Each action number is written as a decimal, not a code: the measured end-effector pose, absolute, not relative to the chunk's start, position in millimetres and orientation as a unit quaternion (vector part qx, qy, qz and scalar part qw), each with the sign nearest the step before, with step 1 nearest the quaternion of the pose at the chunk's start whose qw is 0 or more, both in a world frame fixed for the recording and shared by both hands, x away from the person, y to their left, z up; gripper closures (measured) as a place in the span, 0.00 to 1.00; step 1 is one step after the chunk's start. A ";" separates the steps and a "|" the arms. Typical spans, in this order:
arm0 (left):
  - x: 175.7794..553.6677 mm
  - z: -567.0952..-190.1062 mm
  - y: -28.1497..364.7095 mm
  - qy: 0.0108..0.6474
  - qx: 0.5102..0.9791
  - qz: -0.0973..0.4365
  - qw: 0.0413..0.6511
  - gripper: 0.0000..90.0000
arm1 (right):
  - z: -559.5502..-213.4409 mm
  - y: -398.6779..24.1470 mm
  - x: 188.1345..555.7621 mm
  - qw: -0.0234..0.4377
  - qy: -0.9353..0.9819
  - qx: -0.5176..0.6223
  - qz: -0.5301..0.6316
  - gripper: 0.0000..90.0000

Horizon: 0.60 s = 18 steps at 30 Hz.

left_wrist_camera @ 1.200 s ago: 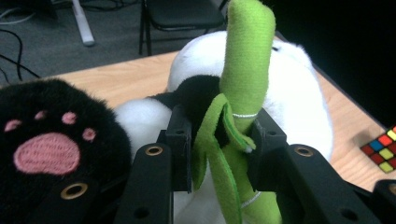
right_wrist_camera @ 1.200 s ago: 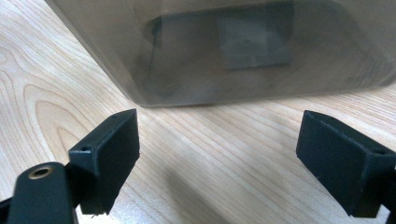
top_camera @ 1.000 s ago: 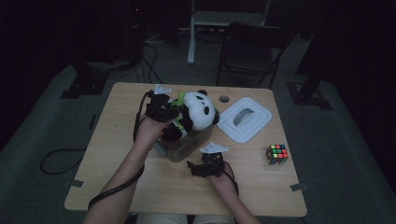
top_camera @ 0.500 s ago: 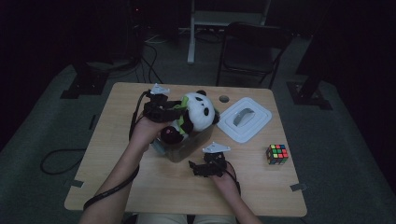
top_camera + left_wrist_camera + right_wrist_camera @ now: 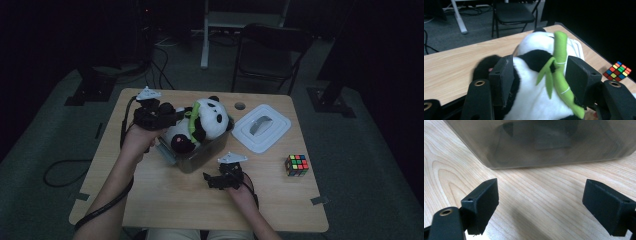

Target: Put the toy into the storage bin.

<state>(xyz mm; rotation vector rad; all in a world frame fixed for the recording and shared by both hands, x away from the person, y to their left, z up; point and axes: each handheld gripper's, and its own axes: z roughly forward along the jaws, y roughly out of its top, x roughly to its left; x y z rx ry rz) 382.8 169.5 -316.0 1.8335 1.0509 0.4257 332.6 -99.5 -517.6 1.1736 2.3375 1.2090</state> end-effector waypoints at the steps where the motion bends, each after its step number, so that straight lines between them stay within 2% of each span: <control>1: 382.2 -314.8 172.3 0.430 0.749 0.176 0.473 0.44 | -517.8 -99.4 332.8 0.128 0.805 0.404 0.415 0.15; 7: 387.3 -316.9 195.2 0.453 0.732 0.198 0.469 0.40 | -518.9 -97.1 332.1 0.126 0.809 0.400 0.412 0.15; 9: 390.7 -321.9 202.2 0.464 0.729 0.196 0.465 0.31 | -519.3 -97.0 332.2 0.126 0.810 0.398 0.412 0.15; 10: 390.7 -321.9 202.2 0.464 0.729 0.196 0.465 0.30 | -519.2 -97.2 332.2 0.126 0.810 0.398 0.412 0.15; 12: 394.6 -330.9 212.5 0.464 0.724 0.189 0.473 0.22 | -519.3 -97.8 332.5 0.124 0.810 0.399 0.412 0.15; 15: 397.1 -336.7 217.7 0.469 0.720 0.191 0.475 0.21 | -519.3 -98.3 332.8 0.124 0.810 0.400 0.410 0.15; 18: 402.7 -347.3 225.5 0.468 0.721 0.190 0.474 0.10 | -519.2 -100.0 333.1 0.123 0.810 0.400 0.409 0.15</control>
